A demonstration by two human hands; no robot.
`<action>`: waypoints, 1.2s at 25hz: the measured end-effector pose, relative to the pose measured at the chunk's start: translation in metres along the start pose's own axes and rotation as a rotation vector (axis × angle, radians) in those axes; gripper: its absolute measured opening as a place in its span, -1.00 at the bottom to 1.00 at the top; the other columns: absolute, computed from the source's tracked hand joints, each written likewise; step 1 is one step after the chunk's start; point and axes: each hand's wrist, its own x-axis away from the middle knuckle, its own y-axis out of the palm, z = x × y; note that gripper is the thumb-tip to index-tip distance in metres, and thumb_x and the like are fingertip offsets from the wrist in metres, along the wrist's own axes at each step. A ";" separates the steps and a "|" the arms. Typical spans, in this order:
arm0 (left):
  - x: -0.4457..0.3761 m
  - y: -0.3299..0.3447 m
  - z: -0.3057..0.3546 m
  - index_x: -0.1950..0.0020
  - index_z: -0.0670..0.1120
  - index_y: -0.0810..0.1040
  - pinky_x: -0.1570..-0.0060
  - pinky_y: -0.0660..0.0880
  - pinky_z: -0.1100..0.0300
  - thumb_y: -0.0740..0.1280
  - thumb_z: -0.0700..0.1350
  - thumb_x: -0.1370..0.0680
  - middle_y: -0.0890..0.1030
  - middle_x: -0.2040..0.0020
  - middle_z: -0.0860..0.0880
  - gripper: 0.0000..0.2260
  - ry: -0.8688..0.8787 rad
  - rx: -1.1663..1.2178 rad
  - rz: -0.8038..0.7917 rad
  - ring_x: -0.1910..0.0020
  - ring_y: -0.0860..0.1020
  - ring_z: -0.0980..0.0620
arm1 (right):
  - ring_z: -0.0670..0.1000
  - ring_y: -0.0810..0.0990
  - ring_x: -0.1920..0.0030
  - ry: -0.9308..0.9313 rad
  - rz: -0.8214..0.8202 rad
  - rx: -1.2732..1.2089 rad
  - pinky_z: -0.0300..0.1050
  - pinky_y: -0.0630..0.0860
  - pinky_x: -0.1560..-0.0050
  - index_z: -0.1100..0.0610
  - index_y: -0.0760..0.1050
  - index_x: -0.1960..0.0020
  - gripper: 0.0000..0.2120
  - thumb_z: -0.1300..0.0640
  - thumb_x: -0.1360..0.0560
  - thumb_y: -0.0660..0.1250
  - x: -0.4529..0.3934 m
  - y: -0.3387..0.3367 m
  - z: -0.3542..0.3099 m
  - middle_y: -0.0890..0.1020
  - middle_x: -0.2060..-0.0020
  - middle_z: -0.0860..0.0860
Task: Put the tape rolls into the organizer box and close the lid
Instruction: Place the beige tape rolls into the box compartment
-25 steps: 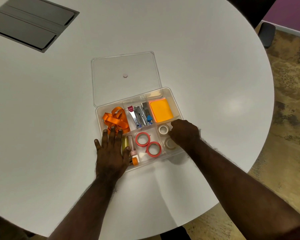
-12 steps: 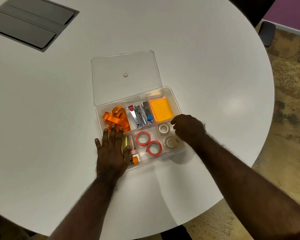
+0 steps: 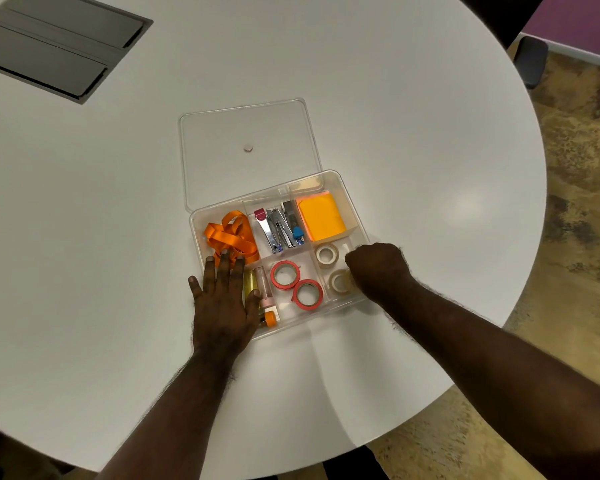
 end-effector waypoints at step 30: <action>0.000 -0.001 0.001 -0.57 -0.09 0.11 -0.49 -0.09 -0.31 -0.02 0.19 -0.57 0.08 -0.60 -0.15 -0.38 0.009 -0.002 0.008 -0.58 -0.02 -0.19 | 0.10 0.66 0.09 0.096 0.172 -0.270 -0.13 0.50 0.17 0.04 0.56 -0.07 -0.81 0.02 -0.55 0.23 -0.001 0.026 -0.011 0.66 0.05 0.01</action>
